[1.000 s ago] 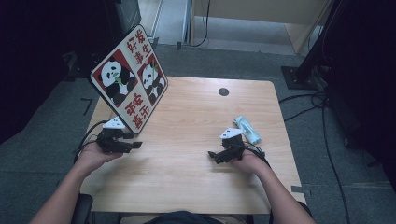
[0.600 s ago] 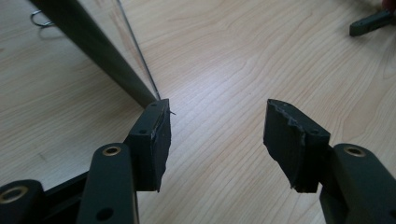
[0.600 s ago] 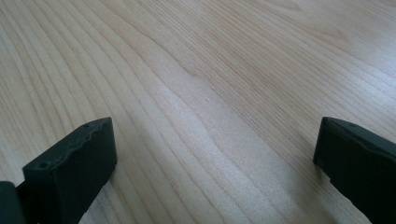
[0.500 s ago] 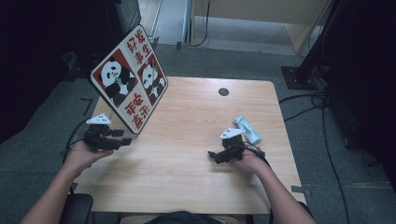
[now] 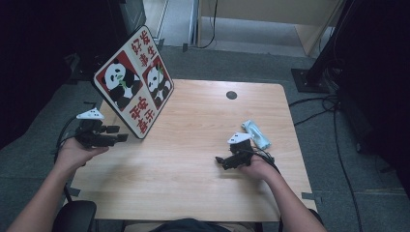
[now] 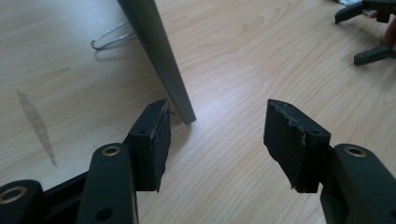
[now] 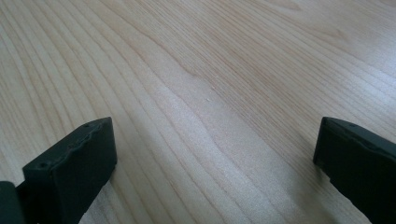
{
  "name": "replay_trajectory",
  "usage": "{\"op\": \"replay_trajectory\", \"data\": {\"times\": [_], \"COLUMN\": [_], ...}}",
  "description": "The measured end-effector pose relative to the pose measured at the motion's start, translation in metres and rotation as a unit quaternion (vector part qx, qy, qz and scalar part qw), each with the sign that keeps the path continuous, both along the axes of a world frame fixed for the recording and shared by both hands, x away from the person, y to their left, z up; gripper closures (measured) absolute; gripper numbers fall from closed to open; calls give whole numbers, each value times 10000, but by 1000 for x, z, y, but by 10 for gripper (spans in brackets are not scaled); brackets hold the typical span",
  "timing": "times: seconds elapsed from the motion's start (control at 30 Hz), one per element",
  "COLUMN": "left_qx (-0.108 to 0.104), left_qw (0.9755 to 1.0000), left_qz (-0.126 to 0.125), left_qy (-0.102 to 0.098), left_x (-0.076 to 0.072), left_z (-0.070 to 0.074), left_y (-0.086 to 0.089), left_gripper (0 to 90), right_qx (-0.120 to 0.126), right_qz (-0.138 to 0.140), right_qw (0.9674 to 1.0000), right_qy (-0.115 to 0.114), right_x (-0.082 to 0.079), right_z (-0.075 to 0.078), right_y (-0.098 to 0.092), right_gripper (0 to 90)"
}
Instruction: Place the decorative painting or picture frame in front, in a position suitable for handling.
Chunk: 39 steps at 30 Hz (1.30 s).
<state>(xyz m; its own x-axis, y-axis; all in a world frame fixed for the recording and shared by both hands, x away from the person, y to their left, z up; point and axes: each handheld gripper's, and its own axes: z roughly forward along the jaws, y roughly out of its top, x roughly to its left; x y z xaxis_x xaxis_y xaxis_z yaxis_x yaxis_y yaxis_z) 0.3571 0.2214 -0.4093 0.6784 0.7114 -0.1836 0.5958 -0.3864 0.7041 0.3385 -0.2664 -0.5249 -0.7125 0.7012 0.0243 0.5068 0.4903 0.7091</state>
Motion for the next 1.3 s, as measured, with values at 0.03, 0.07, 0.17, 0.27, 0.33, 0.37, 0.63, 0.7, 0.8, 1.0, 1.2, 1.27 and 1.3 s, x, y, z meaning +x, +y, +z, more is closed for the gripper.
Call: {"op": "replay_trajectory", "data": {"times": [0.03, 0.07, 0.17, 0.27, 0.33, 0.37, 0.63, 0.7, 0.8, 1.0, 1.2, 1.27, 1.3], "left_qx": [-29, -23, -59, -165, -214, -206, -214, -192, -243, -198, -151, -154, -138], "left_qw": [10000, 10000, 9999, 9996, 9994, 9994, 9989, 9989, 9986, 9984, 9984, 9983, 9982], "left_qz": [35, 51, 137, 195, 251, 255, 389, 406, 455, 516, 522, 540, 572], "left_qy": [0, -15, -53, -75, -78, -87, -127, -129, -104, -147, -138, -120, -114], "left_x": [1, 3, 8, 13, 17, 18, 30, 32, 37, 46, 56, 58, 63], "left_z": [2, 4, 12, 19, 23, 25, 39, 41, 45, 56, 69, 72, 78], "left_y": [1, 2, 5, 8, 9, 10, 13, 13, 14, 15, 14, 15, 16], "left_gripper": [416, 418, 421, 421, 423, 430, 446, 457, 466, 468, 480, 484, 483], "right_qx": [0, 0, -1, -2, -6, 1, -3, -1, 0, -2, -6, -6, -7], "right_qz": [-2, -4, -1, -3, 0, 0, 7, 5, 3, 2, -2, -3, -4], "right_qw": [10000, 10000, 10000, 10000, 10000, 10000, 10000, 10000, 10000, 10000, 10000, 10000, 10000], "right_qy": [0, -2, -1, -1, -5, 0, -13, -10, -8, -12, -8, -9, -8], "right_x": [0, 0, 0, 0, 0, 0, 0, 0, 0, 0, 0, 0, 0], "right_z": [0, 0, 0, 0, 0, 0, 0, 0, 0, 0, 0, 0, 0], "right_y": [0, 0, 0, 0, 0, 0, 0, 0, 0, 0, 0, 0, 0], "right_gripper": [0, 0, 0, 0, 0, 0, 0, 0, 0, 0, 0, 0, 0]}}
